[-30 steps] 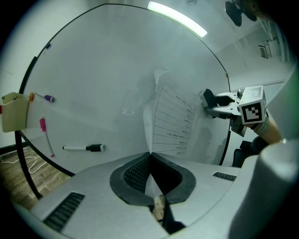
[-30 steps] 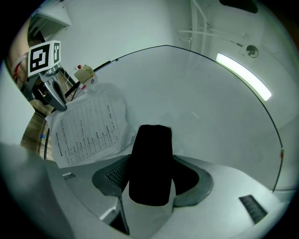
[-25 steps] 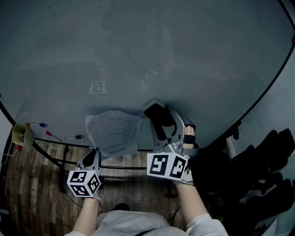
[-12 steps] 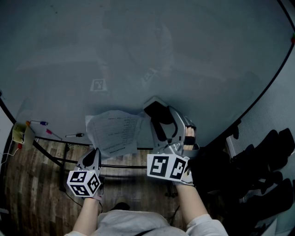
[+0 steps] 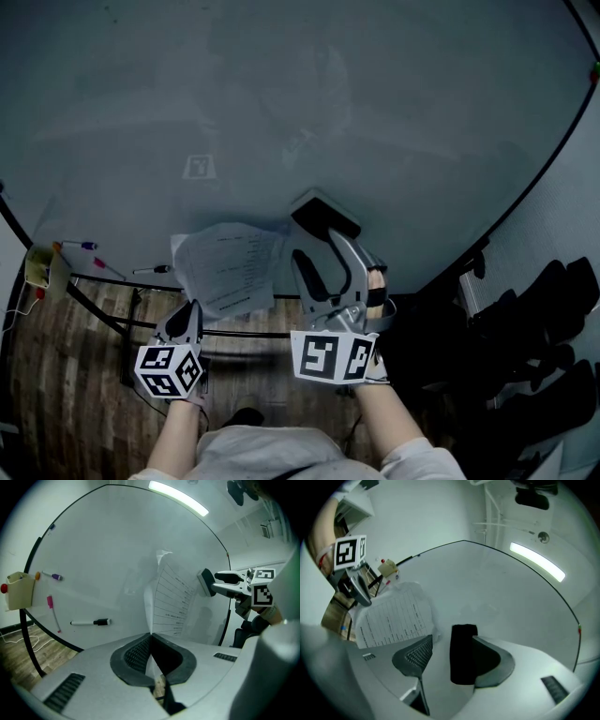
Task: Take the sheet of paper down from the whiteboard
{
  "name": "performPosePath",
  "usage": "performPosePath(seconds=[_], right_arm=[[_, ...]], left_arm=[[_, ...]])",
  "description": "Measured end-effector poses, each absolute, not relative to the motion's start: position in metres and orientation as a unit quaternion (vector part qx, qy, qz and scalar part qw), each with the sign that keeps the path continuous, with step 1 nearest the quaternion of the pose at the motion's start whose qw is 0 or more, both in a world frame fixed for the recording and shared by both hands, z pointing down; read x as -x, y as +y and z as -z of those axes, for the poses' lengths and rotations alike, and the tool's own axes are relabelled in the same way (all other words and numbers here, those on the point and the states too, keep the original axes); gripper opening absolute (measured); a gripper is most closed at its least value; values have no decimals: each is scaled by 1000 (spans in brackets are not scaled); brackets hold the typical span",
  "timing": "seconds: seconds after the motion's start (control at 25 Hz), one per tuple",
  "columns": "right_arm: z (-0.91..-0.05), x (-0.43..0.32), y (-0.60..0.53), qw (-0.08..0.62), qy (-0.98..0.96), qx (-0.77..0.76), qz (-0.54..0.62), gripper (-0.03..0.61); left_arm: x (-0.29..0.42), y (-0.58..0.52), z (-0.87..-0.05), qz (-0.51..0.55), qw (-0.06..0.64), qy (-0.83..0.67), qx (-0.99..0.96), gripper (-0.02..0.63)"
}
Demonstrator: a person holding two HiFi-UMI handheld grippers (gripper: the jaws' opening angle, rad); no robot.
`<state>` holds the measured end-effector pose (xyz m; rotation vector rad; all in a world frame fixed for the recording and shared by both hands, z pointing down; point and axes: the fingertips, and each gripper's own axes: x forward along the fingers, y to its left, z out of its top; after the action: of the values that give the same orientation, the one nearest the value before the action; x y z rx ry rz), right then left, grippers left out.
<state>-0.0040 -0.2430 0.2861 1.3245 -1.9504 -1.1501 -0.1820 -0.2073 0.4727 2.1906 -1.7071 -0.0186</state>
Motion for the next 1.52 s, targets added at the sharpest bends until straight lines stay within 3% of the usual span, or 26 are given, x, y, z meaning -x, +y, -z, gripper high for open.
performPosePath(seconds=[0.2,0.48,0.76,0.8,0.88,1.04,1.52], right_arm=[[-294,34,-230,220,-778,-450,378,272],[-331,53,-254,224,-824,-439,280,272],[-336,58,-281,216,-808,-481,262,264],[-337,58,-284,217,-802,-489,266,231],[-339,58,-288,220,-790,-502,276,103],[-344,58,-287,216,-793,-500,271,40],[-348,15,-230,194,-838,-469,200,23]], left_arm=[[184,-208,-476,4,182,-607,-774,15],[189,-214,-478,-1,181,-604,-776,15],[193,-223,-484,-12,180,-594,-784,15],[194,-224,-485,-13,180,-593,-785,15],[196,-227,-486,-15,181,-590,-787,15],[196,-229,-489,-12,182,-584,-791,15],[151,-182,-474,3,166,-567,-807,15]])
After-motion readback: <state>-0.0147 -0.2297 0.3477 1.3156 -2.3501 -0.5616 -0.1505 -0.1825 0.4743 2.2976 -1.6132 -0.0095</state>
